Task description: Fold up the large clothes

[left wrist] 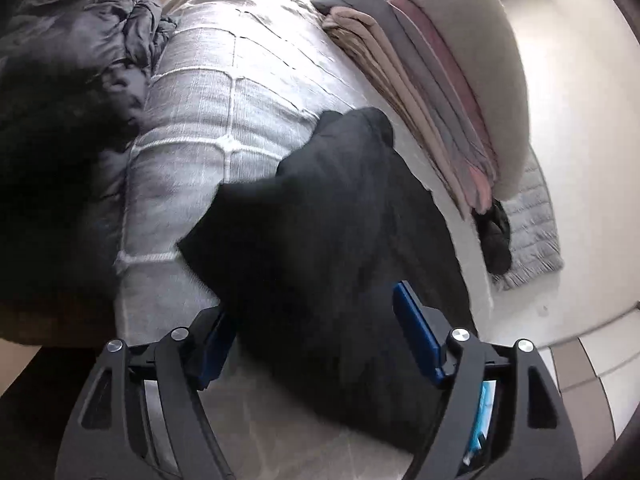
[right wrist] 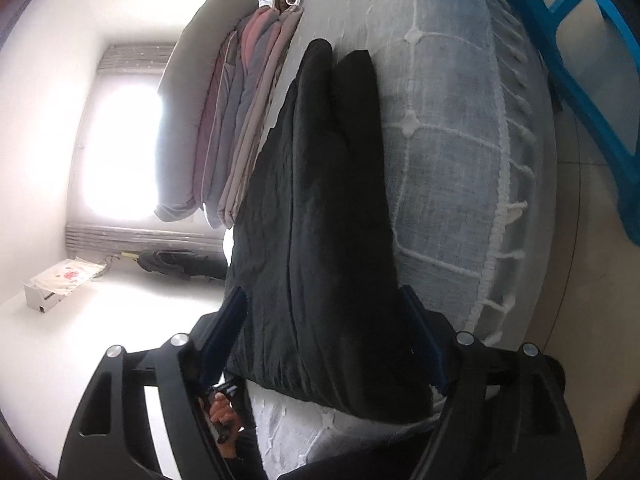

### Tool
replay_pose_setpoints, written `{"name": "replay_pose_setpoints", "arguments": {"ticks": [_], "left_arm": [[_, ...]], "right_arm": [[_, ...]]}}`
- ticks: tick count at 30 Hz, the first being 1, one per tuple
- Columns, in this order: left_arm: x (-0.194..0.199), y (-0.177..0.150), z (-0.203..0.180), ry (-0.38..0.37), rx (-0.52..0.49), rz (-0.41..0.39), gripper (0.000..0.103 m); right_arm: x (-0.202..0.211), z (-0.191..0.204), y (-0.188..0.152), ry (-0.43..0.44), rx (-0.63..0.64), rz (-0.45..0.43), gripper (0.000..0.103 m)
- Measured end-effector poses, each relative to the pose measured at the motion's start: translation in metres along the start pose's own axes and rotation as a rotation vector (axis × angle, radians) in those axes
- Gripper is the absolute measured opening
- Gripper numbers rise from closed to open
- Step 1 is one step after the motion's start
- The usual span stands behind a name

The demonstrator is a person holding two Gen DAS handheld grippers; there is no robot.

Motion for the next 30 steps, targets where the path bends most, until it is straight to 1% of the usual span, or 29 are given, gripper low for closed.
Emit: {"name": "replay_pose_setpoints", "arguments": {"ticks": [1, 2, 3, 4, 5, 6, 8, 10, 11, 12, 13, 14, 15, 16, 17, 18, 19, 20, 21, 22, 23, 24, 25, 26, 28, 29, 30], "left_arm": [[-0.005, 0.002, -0.001, 0.001, 0.006, -0.002, 0.072], [-0.011, 0.005, -0.003, -0.002, 0.008, 0.003, 0.06], [-0.014, 0.007, -0.005, 0.004, 0.001, 0.008, 0.045], [-0.015, 0.01, -0.009, -0.029, -0.007, 0.019, 0.029], [-0.011, 0.011, -0.013, -0.051, -0.016, 0.02, 0.023], [-0.003, 0.012, -0.019, -0.064, -0.041, 0.01, 0.021], [0.02, 0.011, -0.032, -0.096, -0.081, -0.018, 0.02], [0.042, 0.008, -0.039, -0.113, -0.105, -0.05, 0.02], [0.051, 0.005, -0.041, -0.1, -0.124, -0.071, 0.02], [0.054, 0.003, -0.039, -0.073, -0.146, -0.072, 0.021], [0.049, 0.003, -0.034, -0.049, -0.158, -0.051, 0.023], [0.043, 0.003, -0.029, -0.023, -0.154, -0.034, 0.027], [0.033, 0.004, -0.017, 0.005, -0.12, -0.002, 0.028], [0.024, 0.006, -0.004, 0.011, -0.065, 0.03, 0.032], [0.019, 0.007, 0.002, 0.008, -0.029, 0.038, 0.037], [0.016, 0.008, 0.007, 0.008, -0.002, 0.031, 0.04], [0.014, 0.007, 0.006, 0.016, -0.002, 0.016, 0.048], [0.012, 0.007, 0.002, 0.02, -0.012, 0.008, 0.059], [0.009, 0.006, -0.002, 0.03, -0.019, -0.001, 0.063], [0.007, 0.006, -0.006, 0.044, -0.019, -0.018, 0.07], [0.005, 0.006, -0.008, 0.05, -0.016, -0.031, 0.073], [0.004, 0.007, -0.01, 0.054, -0.012, -0.044, 0.073], [0.004, 0.008, -0.011, 0.054, -0.007, -0.055, 0.074], [0.004, 0.008, -0.012, 0.052, -0.002, -0.063, 0.074], [0.005, 0.009, -0.01, 0.043, 0.008, -0.067, 0.074], [0.006, 0.01, -0.008, 0.038, 0.015, -0.068, 0.074], [0.007, 0.011, -0.007, 0.034, 0.02, -0.071, 0.074]], "right_arm": [[0.003, 0.003, -0.003, -0.013, 0.015, -0.006, 0.049], [0.006, 0.006, -0.002, -0.046, 0.035, -0.017, 0.035], [0.007, 0.008, -0.002, -0.04, 0.04, -0.02, 0.031], [0.009, 0.014, -0.002, -0.037, 0.053, -0.026, 0.03], [0.01, 0.019, -0.003, -0.039, 0.07, -0.03, 0.028], [0.013, 0.028, -0.005, -0.033, 0.093, -0.035, 0.028], [0.018, 0.045, -0.008, -0.006, 0.13, -0.031, 0.028], [0.016, 0.055, -0.01, -0.016, 0.165, -0.009, 0.028], [0.012, 0.054, -0.011, -0.041, 0.175, 0.027, 0.03], [0.009, 0.049, -0.01, -0.08, 0.168, 0.052, 0.036], [0.009, 0.041, -0.009, -0.147, 0.162, 0.048, 0.039], [0.015, 0.034, -0.006, -0.253, 0.163, 0.0, 0.041], [0.022, 0.032, -0.001, -0.327, 0.167, -0.049, 0.042], [0.029, 0.035, 0.002, -0.374, 0.174, -0.1, 0.042], [0.038, 0.05, 0.005, -0.409, 0.212, -0.175, 0.047], [0.037, 0.067, 0.005, -0.416, 0.265, -0.203, 0.054], [0.03, 0.09, 0.005, -0.418, 0.344, -0.217, 0.059], [0.01, 0.124, 0.003, -0.417, 0.457, -0.217, 0.069], [-0.011, 0.148, 0.002, -0.42, 0.534, -0.203, 0.076], [-0.038, 0.171, 0.0, -0.428, 0.61, -0.176, 0.077], [-0.08, 0.199, -0.003, -0.431, 0.706, -0.124, 0.077], [-0.11, 0.214, -0.006, -0.424, 0.757, -0.08, 0.077], [-0.149, 0.229, -0.008, -0.415, 0.807, -0.025, 0.077], [-0.177, 0.236, -0.01, -0.414, 0.839, 0.01, 0.077], [-0.256, 0.245, -0.011, -0.46, 0.908, 0.087, 0.077], [-0.276, 0.242, -0.013, -0.475, 0.913, 0.112, 0.077], [-0.315, 0.236, -0.008, -0.531, 0.92, 0.143, 0.077]]}}
Point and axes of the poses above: each gripper's, at about its wrist camera, not at the fingertips, and x roughly against the way its jaws point, z to its left, y to its top, the point moved 1 cm from there along -x, roughly the way its jaws point, and after that the axes turned 1 degree about x, right-handed, at the moved point
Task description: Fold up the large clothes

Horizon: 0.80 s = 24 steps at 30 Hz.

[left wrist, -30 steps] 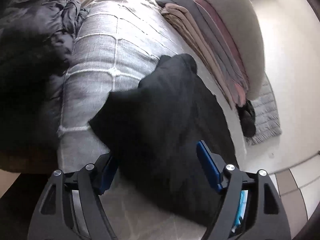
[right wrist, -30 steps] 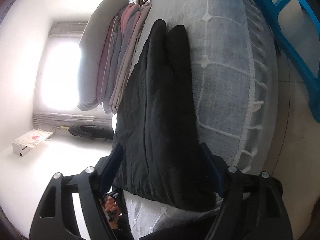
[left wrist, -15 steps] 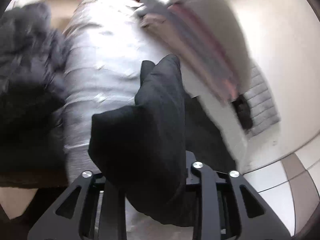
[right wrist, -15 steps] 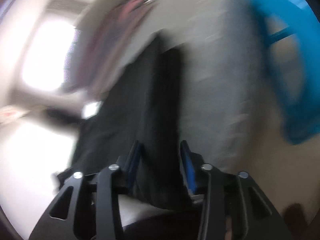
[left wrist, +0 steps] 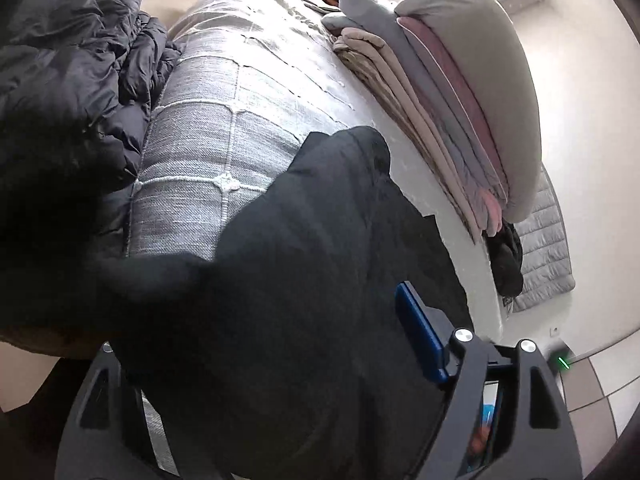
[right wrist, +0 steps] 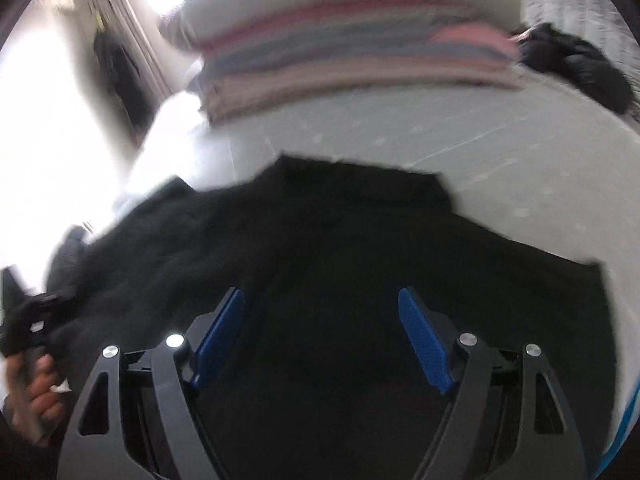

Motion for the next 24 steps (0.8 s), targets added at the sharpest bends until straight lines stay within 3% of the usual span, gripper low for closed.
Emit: {"name": "replay_pose_setpoints", "arguments": {"ticks": [2, 3, 5, 7, 11, 12, 14, 15, 19, 21, 24], "left_arm": [[0.0, 0.002, 0.0, -0.003, 0.001, -0.003, 0.074], [0.0, 0.004, 0.001, -0.005, -0.001, -0.007, 0.074], [0.001, 0.008, 0.001, -0.012, 0.003, -0.015, 0.074], [0.0, 0.009, 0.002, -0.011, 0.021, -0.015, 0.074], [-0.003, 0.008, 0.003, 0.002, 0.042, -0.019, 0.075], [-0.004, 0.008, 0.003, 0.009, 0.037, -0.024, 0.075], [-0.008, 0.007, -0.003, 0.02, 0.003, -0.031, 0.074], [-0.007, 0.006, -0.005, 0.015, -0.012, -0.043, 0.073], [-0.007, 0.007, 0.004, 0.013, 0.005, -0.045, 0.06], [-0.009, 0.011, 0.011, -0.006, 0.023, -0.029, 0.051], [-0.009, 0.011, 0.012, -0.033, 0.023, -0.02, 0.043]], "right_arm": [[-0.042, -0.006, 0.006, -0.128, 0.046, 0.052, 0.079], [-0.061, -0.014, 0.008, -0.148, 0.045, 0.063, 0.08], [-0.064, -0.03, 0.015, -0.13, -0.05, 0.044, 0.08], [-0.06, -0.029, 0.019, -0.136, -0.067, 0.057, 0.08], [-0.017, -0.009, 0.007, -0.001, -0.032, -0.054, 0.081], [-0.015, 0.0, 0.0, -0.014, 0.009, -0.06, 0.085], [-0.052, 0.004, -0.014, -0.059, 0.075, 0.092, 0.089], [-0.054, 0.001, -0.013, -0.044, 0.053, 0.088, 0.089], [-0.01, 0.004, -0.005, -0.015, -0.03, -0.01, 0.089], [0.022, 0.015, -0.017, -0.063, 0.011, -0.068, 0.089], [0.046, 0.018, -0.048, -0.178, 0.037, -0.072, 0.089]]}}
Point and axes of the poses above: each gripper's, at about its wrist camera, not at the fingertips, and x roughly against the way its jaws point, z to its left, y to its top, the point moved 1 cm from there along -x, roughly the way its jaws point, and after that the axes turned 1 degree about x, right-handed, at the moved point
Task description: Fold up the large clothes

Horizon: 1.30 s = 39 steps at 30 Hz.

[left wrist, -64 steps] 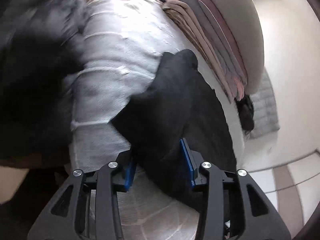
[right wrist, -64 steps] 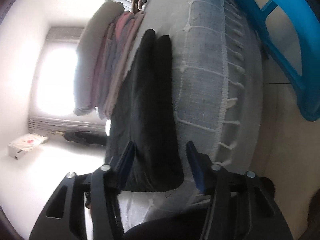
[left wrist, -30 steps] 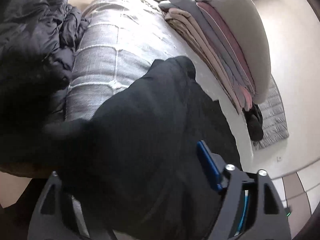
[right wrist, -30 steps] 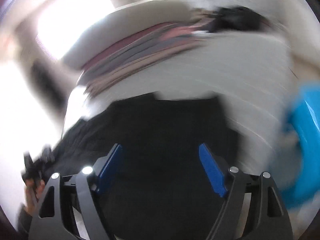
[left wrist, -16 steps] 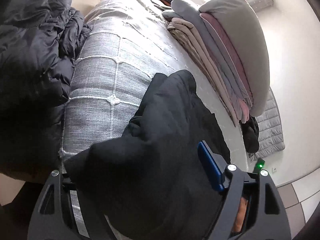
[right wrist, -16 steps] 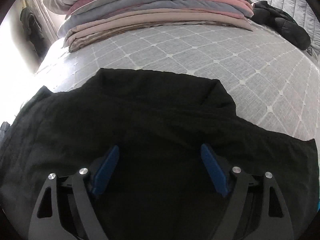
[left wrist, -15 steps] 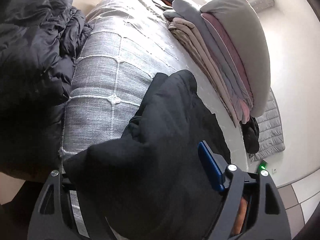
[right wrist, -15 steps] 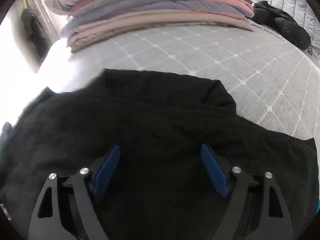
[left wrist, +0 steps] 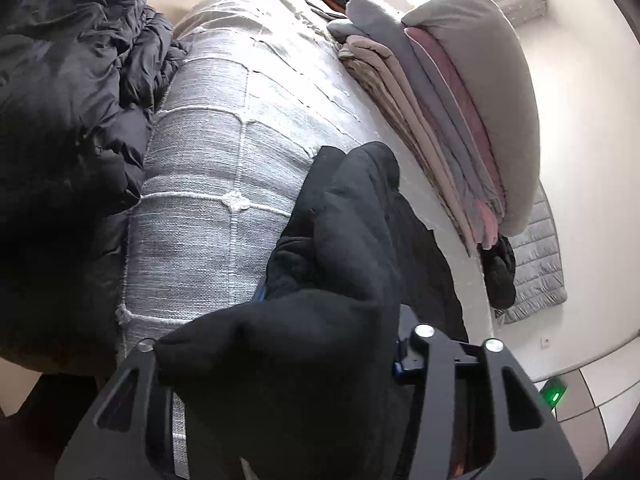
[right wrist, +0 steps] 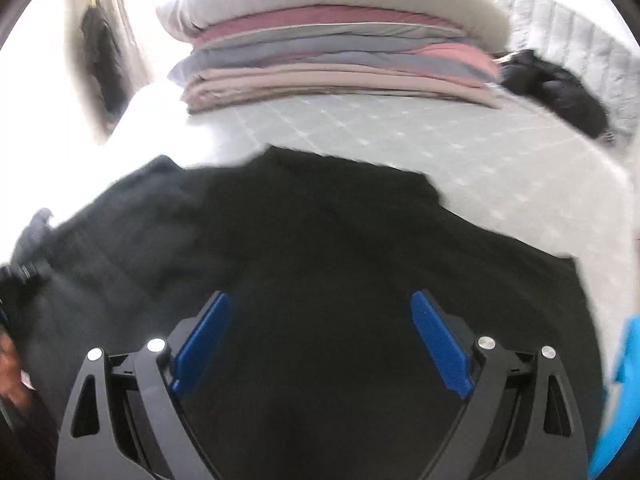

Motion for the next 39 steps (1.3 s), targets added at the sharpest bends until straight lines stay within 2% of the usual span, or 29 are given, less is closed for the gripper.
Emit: {"name": "replay_pose_setpoints", "arguments": {"ticks": [2, 4, 6, 7, 8, 10, 11, 12, 13, 14, 17, 19, 20, 22, 24, 28, 33, 36, 38, 39], "left_arm": [[0.001, -0.001, -0.002, -0.001, -0.011, -0.006, 0.042], [0.001, -0.001, -0.002, -0.006, -0.004, -0.011, 0.042], [0.001, -0.002, 0.0, -0.015, -0.001, -0.013, 0.038], [0.001, -0.002, 0.001, -0.02, 0.0, -0.013, 0.036], [0.001, -0.002, 0.002, -0.028, -0.003, -0.012, 0.035], [0.001, -0.002, 0.004, -0.041, -0.004, -0.005, 0.034], [0.001, -0.002, 0.005, -0.044, -0.001, -0.002, 0.034], [0.0, -0.002, 0.005, -0.044, 0.002, 0.0, 0.034], [0.0, -0.002, 0.005, -0.046, 0.002, 0.004, 0.034], [0.0, -0.003, 0.004, -0.044, -0.002, 0.001, 0.034], [0.0, -0.003, 0.005, -0.036, 0.005, -0.007, 0.034], [0.001, -0.004, 0.007, -0.041, 0.02, -0.008, 0.034], [0.001, -0.004, 0.006, -0.043, 0.017, -0.011, 0.034], [0.005, -0.005, 0.001, -0.057, 0.006, -0.025, 0.033], [0.016, -0.007, -0.014, -0.089, -0.042, -0.041, 0.031], [0.049, -0.021, -0.067, -0.132, -0.194, -0.128, 0.031], [0.075, -0.054, -0.145, -0.179, -0.384, -0.166, 0.031], [0.078, -0.083, -0.191, -0.194, -0.48, -0.158, 0.031], [0.072, -0.117, -0.226, -0.208, -0.55, -0.137, 0.031], [0.067, -0.133, -0.241, -0.213, -0.586, -0.122, 0.031]], "right_arm": [[-0.013, -0.012, -0.022, -0.063, -0.023, 0.084, 0.089], [-0.03, -0.012, -0.032, -0.051, -0.018, 0.158, 0.089], [-0.016, -0.013, -0.027, -0.06, -0.041, 0.134, 0.089], [-0.003, -0.012, -0.026, -0.072, -0.044, 0.094, 0.089], [0.015, -0.012, -0.029, -0.09, -0.055, 0.055, 0.089], [0.031, -0.015, -0.046, -0.123, -0.085, 0.04, 0.09], [0.03, -0.017, -0.056, -0.135, -0.1, 0.05, 0.094], [0.02, -0.018, -0.071, -0.147, -0.113, 0.096, 0.096], [0.005, -0.019, -0.086, -0.125, -0.126, 0.131, 0.096], [0.006, -0.02, -0.093, -0.116, -0.131, 0.084, 0.096], [0.021, -0.021, -0.082, -0.116, -0.168, 0.115, 0.096], [0.043, -0.011, -0.081, -0.112, -0.151, 0.043, 0.096], [0.048, -0.003, -0.084, -0.13, -0.126, 0.043, 0.096], [0.027, 0.004, -0.098, -0.118, -0.108, 0.13, 0.097], [0.027, -0.002, -0.103, -0.113, -0.132, 0.076, 0.097], [0.024, -0.002, -0.103, -0.123, -0.134, 0.08, 0.097], [0.027, -0.003, -0.106, -0.111, -0.141, 0.081, 0.097], [0.03, -0.013, -0.102, -0.034, -0.177, 0.115, 0.097], [0.047, -0.037, -0.099, 0.144, -0.315, 0.103, 0.096], [0.06, -0.061, -0.102, 0.308, -0.464, 0.075, 0.096]]}}
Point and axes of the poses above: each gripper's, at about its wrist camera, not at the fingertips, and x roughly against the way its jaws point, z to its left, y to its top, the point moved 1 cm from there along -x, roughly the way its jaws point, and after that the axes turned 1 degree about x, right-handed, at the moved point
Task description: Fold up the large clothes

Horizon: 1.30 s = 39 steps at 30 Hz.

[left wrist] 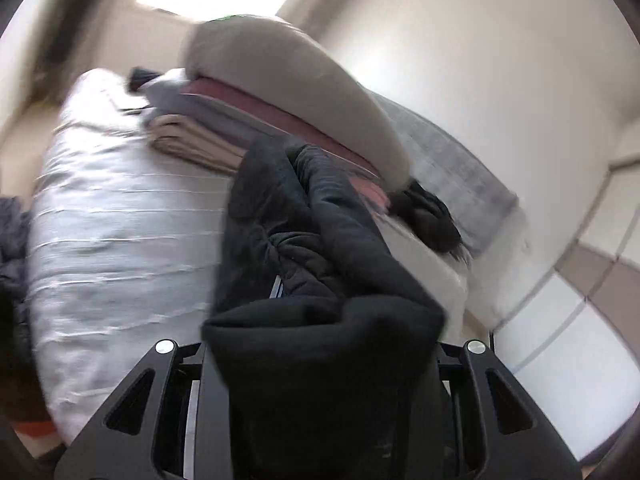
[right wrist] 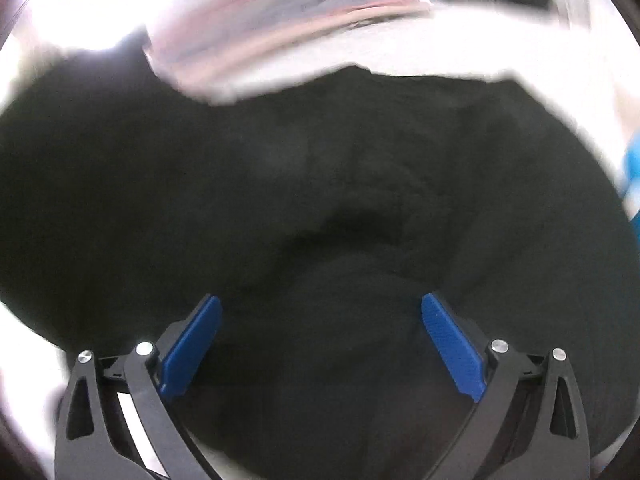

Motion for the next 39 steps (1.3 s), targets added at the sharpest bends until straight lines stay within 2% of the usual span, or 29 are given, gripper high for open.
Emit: {"name": "replay_pose_setpoints", "arguments": {"ticks": [2, 5, 6, 9, 12, 13, 14, 15, 16, 17, 19, 21, 24, 27, 28, 31, 34, 36, 37, 38, 39], "left_arm": [[-0.016, -0.015, -0.037, -0.023, -0.058, 0.033, 0.031], [-0.046, -0.051, -0.094, -0.056, -0.164, 0.091, 0.031], [-0.06, -0.07, -0.114, -0.068, -0.208, 0.121, 0.031], [-0.094, -0.124, -0.15, -0.068, -0.327, 0.21, 0.031], [-0.129, -0.185, -0.173, -0.047, -0.47, 0.338, 0.032], [-0.137, -0.204, -0.18, -0.034, -0.549, 0.374, 0.034], [-0.138, -0.22, -0.188, -0.018, -0.631, 0.379, 0.042], [-0.137, -0.231, -0.195, 0.002, -0.716, 0.377, 0.046], [-0.133, -0.242, -0.203, 0.023, -0.836, 0.379, 0.058], [-0.13, -0.246, -0.207, 0.028, -0.897, 0.39, 0.07], [-0.116, -0.252, -0.21, 0.023, -1.002, 0.411, 0.073], [-0.102, -0.248, -0.202, 0.013, -1.039, 0.443, 0.073], [-0.066, -0.234, -0.191, -0.038, -1.024, 0.454, 0.073], [-0.025, -0.202, -0.172, -0.109, -0.903, 0.445, 0.074], [-0.018, -0.193, -0.164, -0.113, -0.867, 0.433, 0.074], [0.004, -0.141, -0.124, -0.105, -0.673, 0.36, 0.079], [0.004, -0.099, -0.087, -0.072, -0.511, 0.289, 0.086], [-0.002, -0.087, -0.071, -0.03, -0.446, 0.288, 0.086], [-0.008, -0.08, -0.059, -0.018, -0.399, 0.287, 0.086], [-0.011, -0.077, -0.051, -0.016, -0.372, 0.283, 0.086], [-0.015, -0.073, -0.041, 0.001, -0.33, 0.277, 0.086]], "right_arm": [[0.034, -0.042, 0.009, 0.259, -0.239, -0.028, 0.096], [0.067, -0.101, 0.018, 0.45, -0.435, -0.056, 0.096], [0.072, -0.118, 0.02, 0.489, -0.48, -0.058, 0.096], [0.078, -0.169, 0.023, 0.505, -0.574, -0.055, 0.096], [0.058, -0.208, 0.014, 0.568, -0.668, -0.005, 0.096], [0.052, -0.215, 0.011, 0.591, -0.68, 0.005, 0.096], [0.049, -0.219, 0.01, 0.603, -0.677, 0.01, 0.096], [0.048, -0.22, 0.011, 0.61, -0.667, 0.016, 0.096], [0.048, -0.219, 0.013, 0.617, -0.653, 0.025, 0.097], [0.048, -0.216, 0.017, 0.629, -0.633, 0.037, 0.097], [0.048, -0.206, 0.024, 0.639, -0.581, 0.053, 0.096], [0.047, -0.194, 0.036, 0.656, -0.508, 0.084, 0.096], [0.033, -0.182, 0.049, 0.633, -0.431, 0.164, 0.097], [0.024, -0.171, 0.058, 0.587, -0.378, 0.226, 0.097], [0.023, -0.17, 0.06, 0.589, -0.371, 0.236, 0.097], [0.021, -0.164, 0.066, 0.562, -0.33, 0.275, 0.097], [0.014, -0.15, 0.065, 0.516, -0.291, 0.314, 0.097], [0.009, -0.135, 0.069, 0.5, -0.276, 0.333, 0.097], [0.004, -0.12, 0.071, 0.497, -0.227, 0.342, 0.097], [0.002, -0.1, 0.073, 0.448, -0.147, 0.345, 0.096], [0.002, -0.089, 0.075, 0.42, -0.096, 0.342, 0.081]]}}
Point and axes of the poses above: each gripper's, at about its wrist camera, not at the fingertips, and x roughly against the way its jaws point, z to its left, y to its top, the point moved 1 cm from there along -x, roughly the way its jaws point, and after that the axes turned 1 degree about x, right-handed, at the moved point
